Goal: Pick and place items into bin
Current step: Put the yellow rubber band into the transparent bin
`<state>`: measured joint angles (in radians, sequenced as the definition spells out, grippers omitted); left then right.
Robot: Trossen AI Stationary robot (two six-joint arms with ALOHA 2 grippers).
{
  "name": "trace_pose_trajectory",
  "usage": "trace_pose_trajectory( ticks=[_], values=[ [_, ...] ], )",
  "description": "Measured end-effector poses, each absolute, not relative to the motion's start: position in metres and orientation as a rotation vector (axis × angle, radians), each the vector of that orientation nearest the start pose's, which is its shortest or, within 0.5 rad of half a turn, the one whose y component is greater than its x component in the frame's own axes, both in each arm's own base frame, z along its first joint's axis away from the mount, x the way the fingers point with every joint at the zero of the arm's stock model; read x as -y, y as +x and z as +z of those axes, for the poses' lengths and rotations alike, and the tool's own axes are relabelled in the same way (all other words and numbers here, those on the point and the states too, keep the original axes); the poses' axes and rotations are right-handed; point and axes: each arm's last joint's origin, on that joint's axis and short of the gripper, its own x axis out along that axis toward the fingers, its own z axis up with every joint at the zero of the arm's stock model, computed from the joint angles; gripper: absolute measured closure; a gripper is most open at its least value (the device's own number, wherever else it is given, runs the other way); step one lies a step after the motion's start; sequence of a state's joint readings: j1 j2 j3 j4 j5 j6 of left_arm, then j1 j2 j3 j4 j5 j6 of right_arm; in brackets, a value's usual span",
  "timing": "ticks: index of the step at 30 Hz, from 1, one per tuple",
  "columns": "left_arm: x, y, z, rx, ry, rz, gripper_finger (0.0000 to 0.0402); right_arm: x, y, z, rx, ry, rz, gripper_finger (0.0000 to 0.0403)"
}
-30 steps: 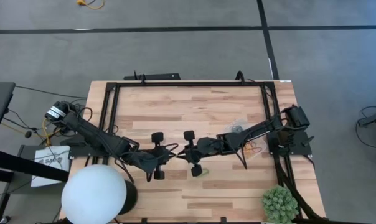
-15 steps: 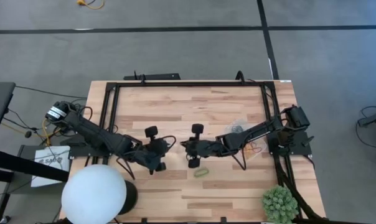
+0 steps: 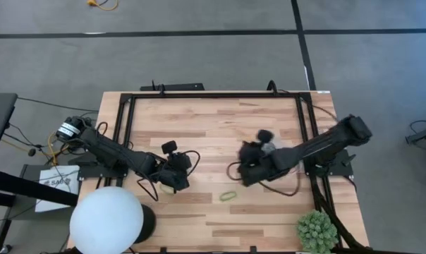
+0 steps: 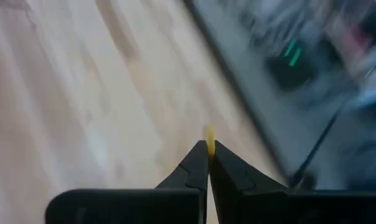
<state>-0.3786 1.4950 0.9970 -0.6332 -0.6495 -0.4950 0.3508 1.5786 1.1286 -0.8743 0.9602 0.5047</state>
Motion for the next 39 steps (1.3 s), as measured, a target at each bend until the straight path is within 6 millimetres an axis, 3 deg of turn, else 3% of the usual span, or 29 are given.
trace_pose_trajectory(
  ticks=[6,15,21,39],
  values=[
    [0.091,0.274,0.205,-0.943,0.132,0.467,0.0298,-0.076,0.219,0.247,-0.971,0.049,-0.965,0.0402],
    [0.093,0.279,0.19,-0.992,0.164,0.474,0.0298,-0.093,0.175,0.204,-1.262,0.283,-1.033,0.0401],
    [0.093,0.28,0.19,-0.983,0.161,0.476,0.0298,-0.091,0.166,0.187,-1.333,0.221,-1.006,0.039],
    [0.092,0.28,0.19,-0.981,0.166,0.479,0.0298,-0.088,0.176,0.184,-1.275,0.331,-1.005,0.0333]
  ],
)
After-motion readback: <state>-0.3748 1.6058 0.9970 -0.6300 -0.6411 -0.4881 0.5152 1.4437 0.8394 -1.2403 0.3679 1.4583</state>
